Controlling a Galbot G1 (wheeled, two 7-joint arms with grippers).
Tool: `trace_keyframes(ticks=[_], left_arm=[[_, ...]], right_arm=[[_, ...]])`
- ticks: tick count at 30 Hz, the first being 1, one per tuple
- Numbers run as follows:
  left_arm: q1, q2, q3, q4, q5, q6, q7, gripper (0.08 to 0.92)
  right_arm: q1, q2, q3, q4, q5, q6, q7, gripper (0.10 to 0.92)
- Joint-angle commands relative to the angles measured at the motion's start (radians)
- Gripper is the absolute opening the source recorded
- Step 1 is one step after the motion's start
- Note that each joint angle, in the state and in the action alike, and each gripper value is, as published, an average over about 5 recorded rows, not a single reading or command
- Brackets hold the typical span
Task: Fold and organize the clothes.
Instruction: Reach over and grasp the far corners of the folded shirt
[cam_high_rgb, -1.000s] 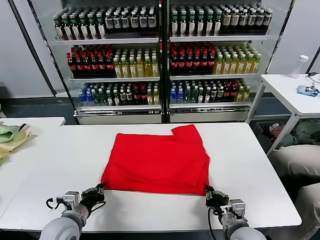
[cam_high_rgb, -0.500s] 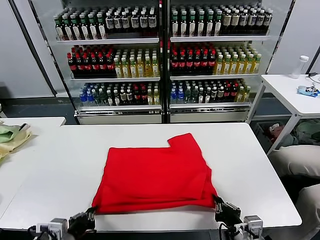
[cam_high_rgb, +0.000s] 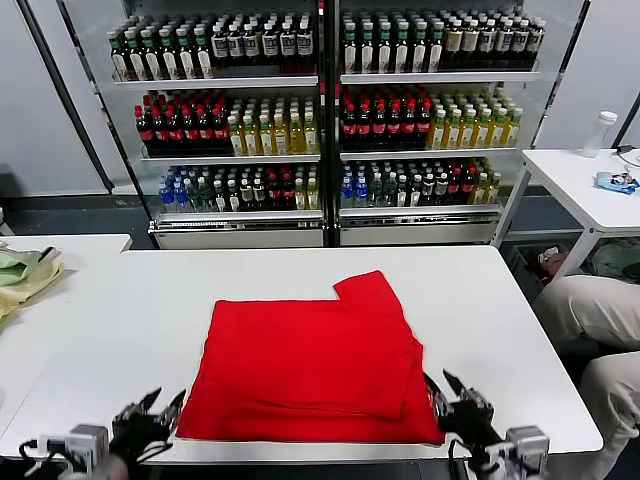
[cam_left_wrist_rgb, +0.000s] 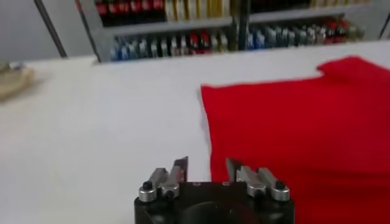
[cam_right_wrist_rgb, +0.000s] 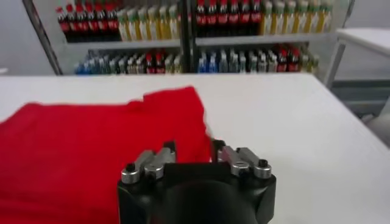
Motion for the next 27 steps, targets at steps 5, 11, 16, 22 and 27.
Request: trace_keyframes(ticks=[5, 11, 16, 22, 27], left_arm=[[-0.901, -0.047, 0.402, 0.687, 0.024, 0.024, 0.257, 0.726], [-0.991, -0.085, 0.471, 0.817, 0.066, 0.024, 0.307, 0.819], [-1.004, -0.09, 0.477, 0.88, 0.091, 0.025, 0.337, 0.823], [-0.97, -0.089, 0.462, 0.884, 0.109, 0.025, 0.403, 0.823], [-0.953, -0.091, 0.453, 0.875, 0.12, 0.025, 0.427, 0.823]], right_arm=[[0.944, 0.222, -0.259, -0.939, -0.101, 0.001, -0.052, 0.773], [1.009, 0.329, -0.256, -1.176, -0.198, 0.044, -0.082, 0.821], [0.987, 0.349, -0.252, -1.224, -0.204, 0.047, -0.08, 0.823], [0.947, 0.353, -0.252, -1.228, -0.202, 0.039, -0.072, 0.823], [0.937, 0.36, -0.253, -1.233, -0.2, 0.041, -0.068, 0.823]])
